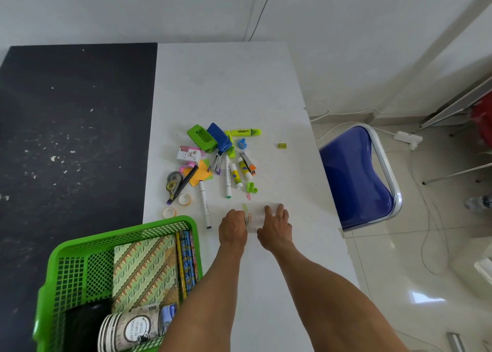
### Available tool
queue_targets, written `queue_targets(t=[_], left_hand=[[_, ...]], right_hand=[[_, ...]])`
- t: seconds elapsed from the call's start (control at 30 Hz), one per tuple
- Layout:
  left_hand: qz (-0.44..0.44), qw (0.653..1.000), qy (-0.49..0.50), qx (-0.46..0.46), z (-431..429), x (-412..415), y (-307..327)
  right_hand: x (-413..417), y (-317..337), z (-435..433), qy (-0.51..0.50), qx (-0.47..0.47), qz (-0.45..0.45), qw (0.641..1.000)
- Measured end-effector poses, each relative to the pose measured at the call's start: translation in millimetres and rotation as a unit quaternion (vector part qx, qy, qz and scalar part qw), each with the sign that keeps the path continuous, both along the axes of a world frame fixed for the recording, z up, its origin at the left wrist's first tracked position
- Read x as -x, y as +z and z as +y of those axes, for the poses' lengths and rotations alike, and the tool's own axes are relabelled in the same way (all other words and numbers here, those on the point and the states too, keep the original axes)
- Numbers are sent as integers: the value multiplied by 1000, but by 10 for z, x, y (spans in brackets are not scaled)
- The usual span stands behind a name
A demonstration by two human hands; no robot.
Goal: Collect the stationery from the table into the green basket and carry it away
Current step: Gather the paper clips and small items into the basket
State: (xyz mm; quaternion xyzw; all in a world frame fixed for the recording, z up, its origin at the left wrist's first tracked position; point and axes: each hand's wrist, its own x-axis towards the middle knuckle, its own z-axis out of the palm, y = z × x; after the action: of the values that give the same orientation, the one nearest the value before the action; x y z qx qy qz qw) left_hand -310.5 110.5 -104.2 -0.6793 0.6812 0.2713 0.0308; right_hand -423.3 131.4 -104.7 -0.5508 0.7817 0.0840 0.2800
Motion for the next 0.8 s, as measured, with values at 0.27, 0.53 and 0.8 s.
queue_targets(t=[0.27, 0.53, 0.8], left_hand=[[-29, 1000, 3, 1, 53, 25, 46], [-6, 999, 39, -16, 175, -61, 12], [17, 998, 32, -41, 185, -140, 59]], right_hand=[[-40, 7, 29, -3, -5, 1, 1000], [-100, 32, 119, -2, -3, 1, 1000], [-215, 77, 187, 2, -14, -3, 1000]])
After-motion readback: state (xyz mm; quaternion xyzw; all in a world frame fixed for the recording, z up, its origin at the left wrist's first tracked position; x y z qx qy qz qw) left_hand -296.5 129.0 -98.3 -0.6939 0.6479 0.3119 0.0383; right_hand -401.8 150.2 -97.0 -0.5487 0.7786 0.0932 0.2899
